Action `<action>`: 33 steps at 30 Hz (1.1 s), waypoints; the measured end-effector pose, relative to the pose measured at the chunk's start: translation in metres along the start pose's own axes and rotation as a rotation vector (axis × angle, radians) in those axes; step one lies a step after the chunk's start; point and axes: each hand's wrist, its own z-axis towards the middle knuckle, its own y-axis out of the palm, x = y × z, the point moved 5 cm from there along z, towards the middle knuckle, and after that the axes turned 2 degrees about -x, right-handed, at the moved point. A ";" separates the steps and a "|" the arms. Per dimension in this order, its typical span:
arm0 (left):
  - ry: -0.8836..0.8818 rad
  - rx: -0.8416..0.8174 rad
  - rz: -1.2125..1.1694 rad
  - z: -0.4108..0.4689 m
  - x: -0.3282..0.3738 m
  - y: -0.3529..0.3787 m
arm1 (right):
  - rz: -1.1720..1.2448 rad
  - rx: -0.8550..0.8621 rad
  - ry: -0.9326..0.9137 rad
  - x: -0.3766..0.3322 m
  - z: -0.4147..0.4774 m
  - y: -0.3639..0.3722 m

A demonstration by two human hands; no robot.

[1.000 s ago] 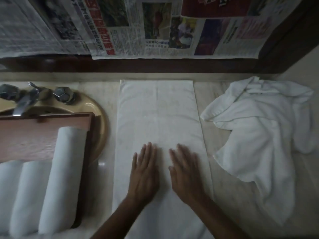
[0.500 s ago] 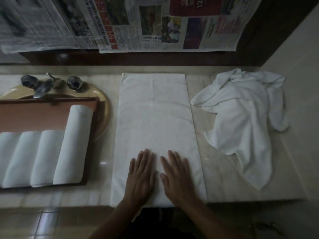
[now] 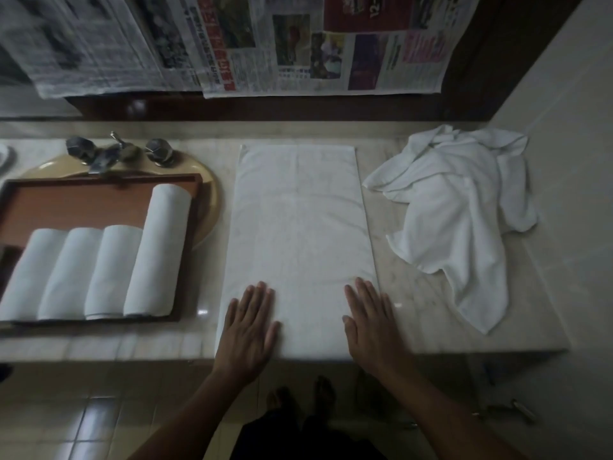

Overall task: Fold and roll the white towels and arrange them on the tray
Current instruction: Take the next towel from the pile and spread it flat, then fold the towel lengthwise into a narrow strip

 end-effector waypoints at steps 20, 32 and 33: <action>-0.122 -0.100 -0.071 0.023 0.021 -0.032 | -0.013 -0.129 0.091 -0.011 0.035 -0.042; -0.151 0.011 -0.233 0.118 0.128 -0.035 | 0.266 0.022 0.146 0.062 0.200 -0.121; -0.163 0.014 -0.243 0.130 0.137 -0.033 | 0.266 0.029 0.144 0.070 0.222 -0.125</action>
